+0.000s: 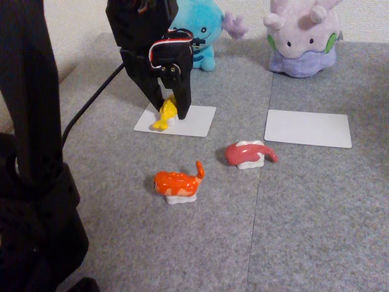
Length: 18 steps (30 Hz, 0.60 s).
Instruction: Wooper wants to eat egg sudhi, and Goomy wants to eat shrimp sushi
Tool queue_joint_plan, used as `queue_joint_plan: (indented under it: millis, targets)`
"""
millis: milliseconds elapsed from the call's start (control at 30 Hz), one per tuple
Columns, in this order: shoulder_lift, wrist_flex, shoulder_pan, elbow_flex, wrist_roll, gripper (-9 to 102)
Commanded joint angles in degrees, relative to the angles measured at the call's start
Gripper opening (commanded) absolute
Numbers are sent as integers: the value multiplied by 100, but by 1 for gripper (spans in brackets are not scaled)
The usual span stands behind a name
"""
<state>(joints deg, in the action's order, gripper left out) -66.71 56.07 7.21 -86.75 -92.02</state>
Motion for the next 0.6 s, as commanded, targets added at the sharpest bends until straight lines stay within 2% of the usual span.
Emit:
queue_joint_plan:
  millis: [0, 233, 567]
  targets:
    - [-44, 9, -79, 229, -35, 5]
    - [-44, 9, -88, 229, 53, 19]
    - [-492, 211, -62, 229, 62, 30]
